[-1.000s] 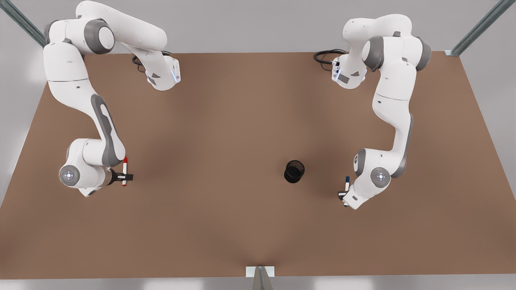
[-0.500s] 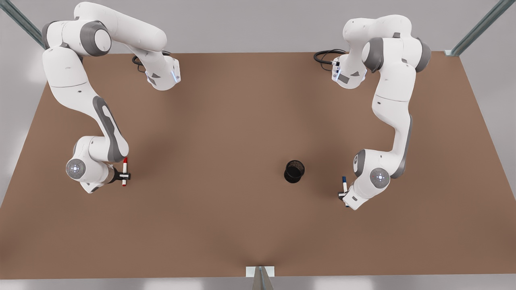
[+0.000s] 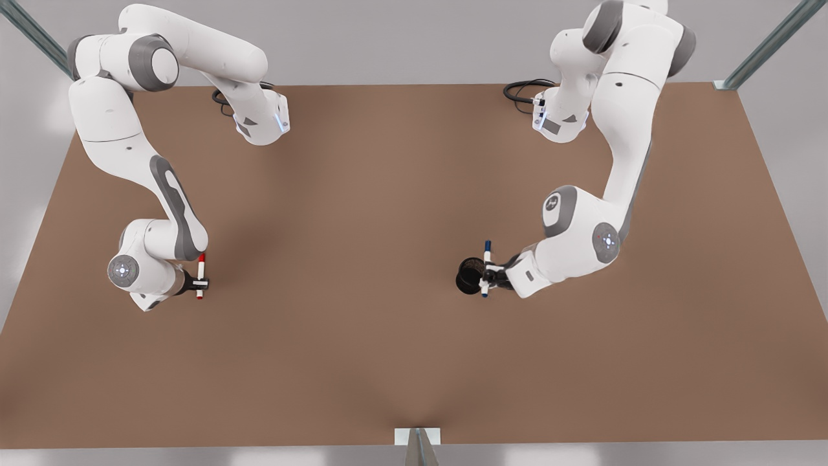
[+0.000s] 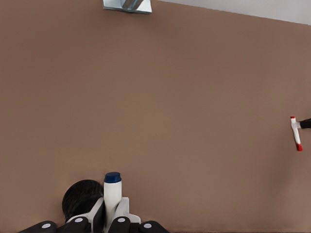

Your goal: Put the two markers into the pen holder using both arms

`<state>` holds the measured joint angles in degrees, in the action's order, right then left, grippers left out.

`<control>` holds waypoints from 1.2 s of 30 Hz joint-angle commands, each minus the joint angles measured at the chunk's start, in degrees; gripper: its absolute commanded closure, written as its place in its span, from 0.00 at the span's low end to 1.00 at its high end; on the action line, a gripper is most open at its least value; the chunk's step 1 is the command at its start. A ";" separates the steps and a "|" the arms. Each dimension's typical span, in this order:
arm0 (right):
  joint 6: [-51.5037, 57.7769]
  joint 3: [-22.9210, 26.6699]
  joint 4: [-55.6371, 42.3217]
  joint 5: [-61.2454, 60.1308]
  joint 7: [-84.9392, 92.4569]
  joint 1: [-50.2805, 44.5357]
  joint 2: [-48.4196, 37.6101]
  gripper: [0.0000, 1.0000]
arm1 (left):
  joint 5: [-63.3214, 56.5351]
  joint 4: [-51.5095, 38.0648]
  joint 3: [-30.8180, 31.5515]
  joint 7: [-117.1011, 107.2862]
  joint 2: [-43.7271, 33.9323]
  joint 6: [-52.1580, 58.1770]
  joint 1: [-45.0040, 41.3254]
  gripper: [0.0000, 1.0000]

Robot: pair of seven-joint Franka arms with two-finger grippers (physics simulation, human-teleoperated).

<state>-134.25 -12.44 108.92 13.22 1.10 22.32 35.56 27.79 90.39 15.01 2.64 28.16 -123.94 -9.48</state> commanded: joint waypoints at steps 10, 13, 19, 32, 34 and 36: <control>0.30 -4.69 -2.74 -0.03 0.83 -0.09 -4.10 0.72 | 36.37 14.55 0.11 121.45 -5.22 -11.59 1.57 0.79; 0.39 -9.26 -6.52 -0.12 -0.57 -0.17 -5.06 0.72 | 42.17 14.64 0.11 133.05 -4.52 -12.64 1.48 0.79; 6.02 -17.61 -16.98 -0.03 -11.91 -5.45 -5.06 0.73 | 52.37 15.69 0.02 150.63 0.31 -13.35 1.65 0.79; -3.65 -17.35 -25.51 0.14 -18.68 -20.30 -2.60 0.73 | 55.98 21.14 0.02 156.97 -0.29 -12.91 1.13 0.00; -6.02 -17.35 -25.51 0.05 -18.86 -21.53 -2.60 0.73 | 47.90 21.41 -0.42 149.68 -3.20 -9.75 3.32 0.00; -8.40 -17.70 -25.51 0.05 -19.38 -23.46 -2.60 0.73 | 33.94 19.13 -0.42 135.72 -5.22 -2.55 8.85 0.00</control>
<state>-138.04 -30.07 83.49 12.81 -9.02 -0.66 33.02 70.75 109.25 14.59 126.08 23.76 -132.98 -1.72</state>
